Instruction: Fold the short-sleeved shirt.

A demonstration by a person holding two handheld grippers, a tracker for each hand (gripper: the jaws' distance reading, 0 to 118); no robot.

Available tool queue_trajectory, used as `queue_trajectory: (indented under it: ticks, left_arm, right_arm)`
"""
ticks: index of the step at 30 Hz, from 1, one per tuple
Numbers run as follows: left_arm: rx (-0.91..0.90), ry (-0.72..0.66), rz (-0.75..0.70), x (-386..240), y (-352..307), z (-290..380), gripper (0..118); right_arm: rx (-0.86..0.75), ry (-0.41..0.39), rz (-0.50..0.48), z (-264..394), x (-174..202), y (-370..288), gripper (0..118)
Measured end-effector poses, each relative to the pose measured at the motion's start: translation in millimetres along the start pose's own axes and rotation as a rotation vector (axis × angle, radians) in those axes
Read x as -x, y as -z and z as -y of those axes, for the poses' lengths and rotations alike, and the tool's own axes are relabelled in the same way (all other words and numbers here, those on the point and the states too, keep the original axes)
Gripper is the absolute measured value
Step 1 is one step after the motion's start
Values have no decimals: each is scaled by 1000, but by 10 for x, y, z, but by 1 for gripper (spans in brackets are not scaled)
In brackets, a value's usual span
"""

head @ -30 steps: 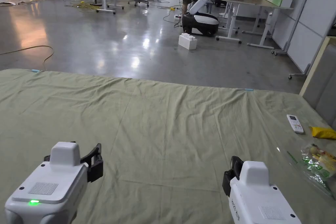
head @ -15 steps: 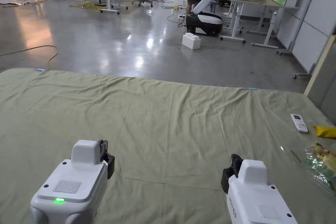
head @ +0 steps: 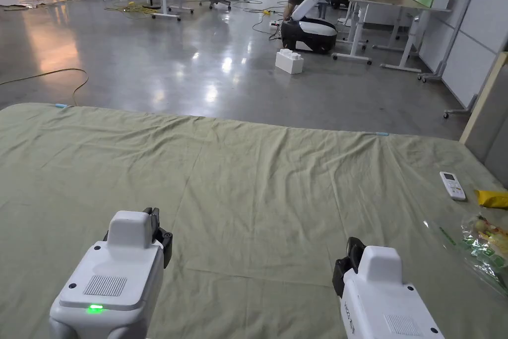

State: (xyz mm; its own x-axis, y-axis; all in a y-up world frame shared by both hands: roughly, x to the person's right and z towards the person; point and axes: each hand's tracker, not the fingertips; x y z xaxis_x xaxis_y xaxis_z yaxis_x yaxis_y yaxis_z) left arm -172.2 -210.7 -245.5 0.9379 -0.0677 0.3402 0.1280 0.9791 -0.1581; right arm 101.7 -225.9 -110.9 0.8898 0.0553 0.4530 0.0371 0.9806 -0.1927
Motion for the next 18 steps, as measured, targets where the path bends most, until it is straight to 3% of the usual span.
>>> queue_trajectory:
  ticks: [9, 10, 11, 12, 13, 15, 18]
  left_arm:
    - [-12, -9, -16, 0, -15, -28, 8]
    - [-10, -15, -20, 4, -16, -26, 19]
    - [-8, -19, -23, 9, -16, -24, 34]
    - [-3, -24, -22, 17, -15, -22, 51]
    - [-5, -27, -20, 39, -8, -16, 74]
    - [-15, -26, -13, 50, -34, -2, 92]
    - [-28, -2, 4, 49, -50, 19, 94]
  right_arm:
    - [-5, -13, 9, 13, -27, -10, 2]
    - [-6, -10, 14, 14, -31, -14, 16]
    - [-8, -15, 19, 12, -34, -15, 38]
    - [-7, -13, 19, 16, -36, -17, 58]
    - [-7, -4, 22, 22, -41, -20, 77]
    - [-22, -4, 31, 27, -42, -36, 84]
    - [-39, -16, 36, 18, -36, -45, 95]
